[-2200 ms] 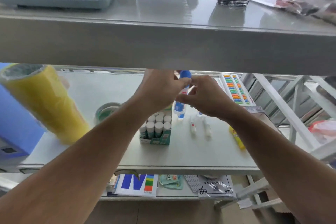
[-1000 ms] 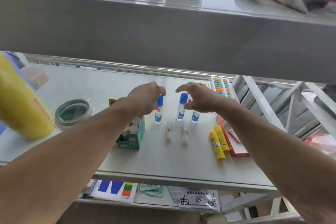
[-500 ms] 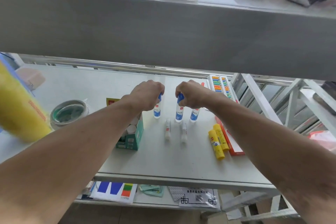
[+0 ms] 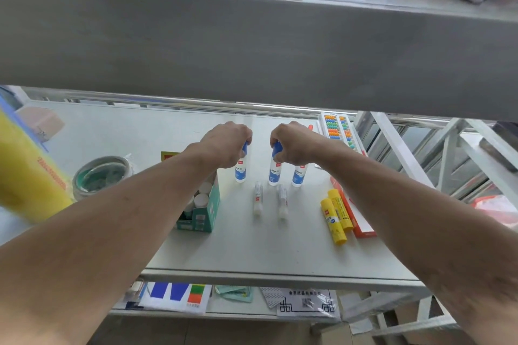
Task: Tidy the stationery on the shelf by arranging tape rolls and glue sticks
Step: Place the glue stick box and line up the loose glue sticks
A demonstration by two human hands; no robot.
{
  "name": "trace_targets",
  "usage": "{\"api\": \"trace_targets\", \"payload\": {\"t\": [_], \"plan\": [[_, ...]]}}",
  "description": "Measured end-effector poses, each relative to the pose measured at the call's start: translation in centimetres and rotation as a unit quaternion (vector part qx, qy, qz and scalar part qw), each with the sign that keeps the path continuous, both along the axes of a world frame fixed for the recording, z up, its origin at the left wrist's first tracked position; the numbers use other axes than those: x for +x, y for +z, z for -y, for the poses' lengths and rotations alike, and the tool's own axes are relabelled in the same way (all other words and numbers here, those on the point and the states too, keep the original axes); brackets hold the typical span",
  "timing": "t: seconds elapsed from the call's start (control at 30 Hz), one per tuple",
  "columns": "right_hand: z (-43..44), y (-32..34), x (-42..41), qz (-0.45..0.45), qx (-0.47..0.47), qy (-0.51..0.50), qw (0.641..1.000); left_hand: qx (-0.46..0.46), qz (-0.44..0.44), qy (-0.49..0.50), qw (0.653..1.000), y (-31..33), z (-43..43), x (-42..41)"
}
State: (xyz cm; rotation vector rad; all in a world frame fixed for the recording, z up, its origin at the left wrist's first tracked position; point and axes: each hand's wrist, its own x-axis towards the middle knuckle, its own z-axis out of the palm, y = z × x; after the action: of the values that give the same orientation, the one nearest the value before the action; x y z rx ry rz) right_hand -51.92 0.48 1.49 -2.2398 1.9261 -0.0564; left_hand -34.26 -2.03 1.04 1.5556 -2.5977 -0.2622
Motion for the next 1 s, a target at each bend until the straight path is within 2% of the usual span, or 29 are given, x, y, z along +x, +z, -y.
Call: {"api": "trace_targets", "payload": {"t": [0.5, 0.77, 1.0], "plan": [[-0.1, -0.4, -0.4, 0.005, 0.019, -0.011, 1.000, 0.019, -0.019, 0.013, 1.000, 0.2, 0.0, -0.1], [-0.4, 1.4, -2.9, 0.045, 0.036, -0.033, 0.998, 0.019, -0.039, 0.005, 0.999, 0.3, 0.1, -0.5], [-1.5, 1.2, -4.8, -0.011, 0.061, -0.041, 0.997, 0.021, -0.017, 0.000, 1.000, 0.1, 0.0, -1.1]]}}
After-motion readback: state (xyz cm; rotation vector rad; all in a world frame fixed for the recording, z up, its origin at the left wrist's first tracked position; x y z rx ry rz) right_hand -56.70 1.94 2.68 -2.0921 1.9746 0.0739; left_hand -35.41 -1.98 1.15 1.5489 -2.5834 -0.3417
